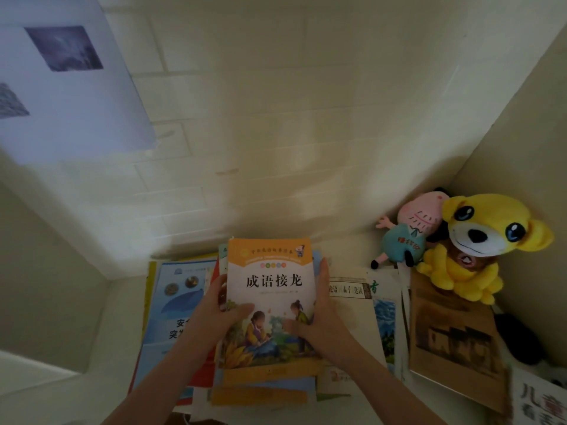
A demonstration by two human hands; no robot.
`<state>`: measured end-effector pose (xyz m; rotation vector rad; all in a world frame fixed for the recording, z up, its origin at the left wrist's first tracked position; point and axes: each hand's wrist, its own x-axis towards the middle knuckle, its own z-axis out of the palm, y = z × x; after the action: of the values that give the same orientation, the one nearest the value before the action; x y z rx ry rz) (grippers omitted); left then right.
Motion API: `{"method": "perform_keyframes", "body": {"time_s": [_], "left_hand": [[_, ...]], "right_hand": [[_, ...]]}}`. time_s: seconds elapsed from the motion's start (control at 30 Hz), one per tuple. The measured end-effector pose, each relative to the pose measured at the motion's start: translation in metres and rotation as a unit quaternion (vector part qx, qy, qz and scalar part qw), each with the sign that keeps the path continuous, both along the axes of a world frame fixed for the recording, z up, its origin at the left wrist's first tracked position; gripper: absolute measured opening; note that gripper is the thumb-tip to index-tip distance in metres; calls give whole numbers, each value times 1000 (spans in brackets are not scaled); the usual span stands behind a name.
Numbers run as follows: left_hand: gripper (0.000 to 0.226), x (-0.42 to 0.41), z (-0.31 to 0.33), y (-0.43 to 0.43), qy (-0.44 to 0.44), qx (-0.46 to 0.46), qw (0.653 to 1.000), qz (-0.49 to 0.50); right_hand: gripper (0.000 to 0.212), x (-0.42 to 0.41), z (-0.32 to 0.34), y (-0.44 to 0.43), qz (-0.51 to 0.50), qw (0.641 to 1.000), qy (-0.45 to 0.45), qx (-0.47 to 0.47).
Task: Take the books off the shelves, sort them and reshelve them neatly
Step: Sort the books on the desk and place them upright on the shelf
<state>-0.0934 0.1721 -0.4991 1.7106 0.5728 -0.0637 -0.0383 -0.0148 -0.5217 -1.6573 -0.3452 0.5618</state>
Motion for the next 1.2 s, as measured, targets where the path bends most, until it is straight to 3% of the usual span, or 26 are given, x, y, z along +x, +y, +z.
{"method": "perform_keyframes", "body": {"time_s": [0.13, 0.43, 0.57, 0.73, 0.87, 0.97, 1.1, 1.2], "left_hand": [[70, 1, 1, 0, -34, -23, 999, 32], [67, 5, 33, 1, -222, -91, 970, 36], [80, 10, 35, 6, -282, -17, 959, -11], [92, 0, 25, 7, -261, 29, 963, -52], [92, -7, 29, 2, -266, 56, 961, -49], [108, -8, 32, -12, -297, 96, 949, -42], [114, -7, 37, -20, -307, 76, 947, -47], [97, -9, 37, -14, -267, 57, 962, -21]], "right_hand": [[118, -2, 0, 2, -19, 999, -35, 12], [119, 13, 34, -1, -37, 992, -104, 66], [124, 18, 40, 6, -47, 981, -180, 57], [118, 0, 25, 6, -55, 980, -190, 26], [129, -2, 21, 3, -75, 987, -126, 69], [117, 0, 13, -2, -67, 995, -63, 44], [136, -4, 10, -4, -50, 996, 49, 48], [129, -6, 6, -8, -57, 997, 46, 37]]}}
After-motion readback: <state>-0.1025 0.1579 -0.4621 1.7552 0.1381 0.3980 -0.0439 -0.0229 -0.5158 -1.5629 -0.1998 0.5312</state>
